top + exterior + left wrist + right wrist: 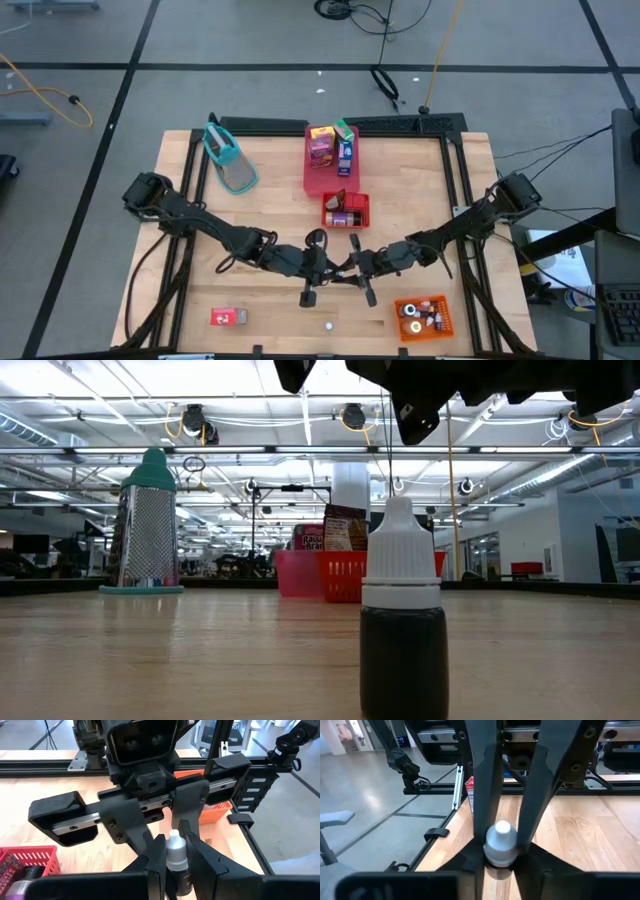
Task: Pick & Place Kitchen Items
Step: Put the brown food coloring bottle into the orange bin
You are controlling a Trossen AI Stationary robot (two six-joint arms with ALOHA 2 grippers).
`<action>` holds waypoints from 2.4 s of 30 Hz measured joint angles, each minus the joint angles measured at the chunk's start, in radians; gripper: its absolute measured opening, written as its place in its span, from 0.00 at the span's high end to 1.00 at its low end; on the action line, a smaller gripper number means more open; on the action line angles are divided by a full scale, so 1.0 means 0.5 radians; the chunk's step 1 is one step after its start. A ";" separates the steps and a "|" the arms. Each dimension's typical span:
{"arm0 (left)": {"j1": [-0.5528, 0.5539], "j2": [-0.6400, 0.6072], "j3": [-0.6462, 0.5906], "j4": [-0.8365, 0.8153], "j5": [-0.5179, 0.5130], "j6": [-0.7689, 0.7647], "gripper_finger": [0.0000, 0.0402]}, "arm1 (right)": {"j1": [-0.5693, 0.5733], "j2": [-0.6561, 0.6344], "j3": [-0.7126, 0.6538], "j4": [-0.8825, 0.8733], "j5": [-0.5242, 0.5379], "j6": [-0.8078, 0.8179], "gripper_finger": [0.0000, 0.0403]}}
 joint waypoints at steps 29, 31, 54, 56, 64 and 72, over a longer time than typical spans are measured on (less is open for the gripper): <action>-0.013 -0.143 -0.001 -0.287 -0.025 0.006 0.86 | 0.115 -0.043 -0.003 -0.143 -0.058 -0.007 0.86; -0.022 -0.185 -0.001 -0.335 -0.028 -0.015 0.86 | 0.136 -0.070 -0.002 -0.208 -0.056 -0.003 0.86; -0.089 -0.251 -0.002 -0.471 -0.038 -0.085 0.86 | 1.215 -0.781 -0.002 -1.452 0.379 0.339 0.86; -0.089 -0.251 -0.002 -0.472 -0.038 -0.085 0.86 | 1.321 -0.803 -0.002 -1.527 0.528 0.428 0.85; -0.089 -0.251 -0.002 -0.472 -0.038 -0.083 0.86 | 1.634 -0.857 -0.002 -1.915 1.046 0.880 0.84; -0.089 -0.251 -0.002 -0.472 -0.038 -0.095 0.86 | 1.711 -0.855 -0.002 -1.999 1.202 1.049 0.81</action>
